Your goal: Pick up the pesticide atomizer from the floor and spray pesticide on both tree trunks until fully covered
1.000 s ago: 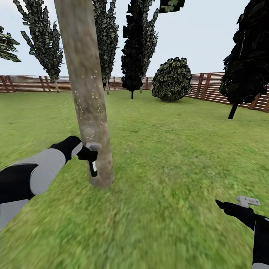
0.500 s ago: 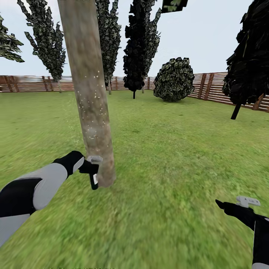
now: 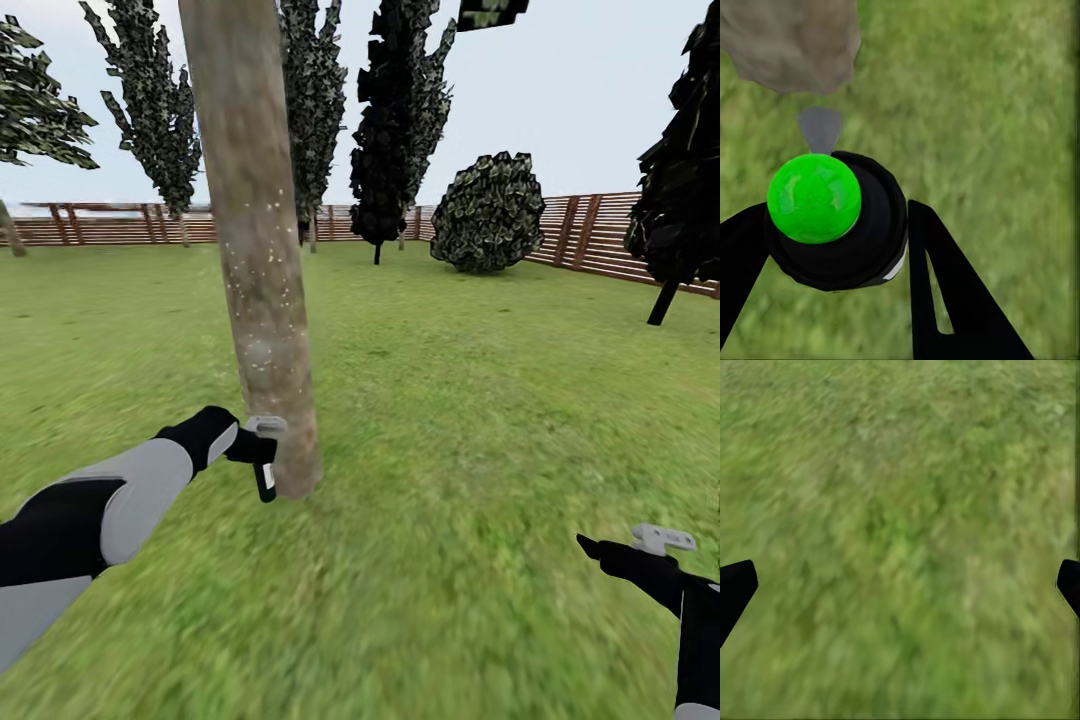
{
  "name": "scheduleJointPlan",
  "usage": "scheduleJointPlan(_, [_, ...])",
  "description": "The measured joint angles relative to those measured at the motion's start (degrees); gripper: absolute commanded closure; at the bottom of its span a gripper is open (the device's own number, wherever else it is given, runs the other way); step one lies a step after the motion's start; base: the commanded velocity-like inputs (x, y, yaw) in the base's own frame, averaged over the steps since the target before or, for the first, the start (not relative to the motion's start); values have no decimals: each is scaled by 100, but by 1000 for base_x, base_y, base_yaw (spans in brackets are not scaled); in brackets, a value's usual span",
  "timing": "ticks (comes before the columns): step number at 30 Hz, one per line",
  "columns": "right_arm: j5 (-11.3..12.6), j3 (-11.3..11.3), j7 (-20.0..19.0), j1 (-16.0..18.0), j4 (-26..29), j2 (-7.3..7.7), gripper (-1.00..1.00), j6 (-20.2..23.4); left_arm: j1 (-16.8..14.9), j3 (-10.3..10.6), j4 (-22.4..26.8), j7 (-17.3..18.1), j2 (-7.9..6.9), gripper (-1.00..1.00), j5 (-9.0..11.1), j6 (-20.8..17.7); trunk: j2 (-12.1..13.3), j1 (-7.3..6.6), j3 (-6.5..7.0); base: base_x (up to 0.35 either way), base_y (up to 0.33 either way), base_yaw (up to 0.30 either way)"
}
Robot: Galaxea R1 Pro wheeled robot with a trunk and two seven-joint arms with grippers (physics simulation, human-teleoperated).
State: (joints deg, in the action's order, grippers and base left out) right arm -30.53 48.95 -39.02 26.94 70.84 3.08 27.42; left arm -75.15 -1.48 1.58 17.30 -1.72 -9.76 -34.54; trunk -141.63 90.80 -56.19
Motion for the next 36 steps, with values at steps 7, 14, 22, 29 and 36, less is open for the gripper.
scheduleJointPlan(7, [-1, 0, 0, 0, 0, -1, -100, 0, 57, 4, 0, -3, 5, 100, -3, -9, 0, 0, 0, 39, -305, 225])
scheduleJointPlan(14, [0, 0, 0, -2, 0, -1, -100, 0, 88, 2, 0, -7, 5, 100, -2, -9, 0, 0, 0, 3, -311, 256])
scheduleJointPlan(22, [-5, 0, 0, -2, 0, -6, -100, 0, 93, 4, 0, -10, 5, 100, 6, -3, 0, 0, 0, 93, -311, 236])
scheduleJointPlan(29, [-2, 0, 0, -1, 0, -1, -100, 0, 392, -13, -1, -951, 234, 100, 44, 230, 0, 1, -1, 152, -294, 34])
scheduleJointPlan(36, [-1, -3, -2, 1, 0, -19, -100, 0, 800, -45, 8, -1179, 469, 100, 60, 864, 0, 0, 0, 22, -38, 30])
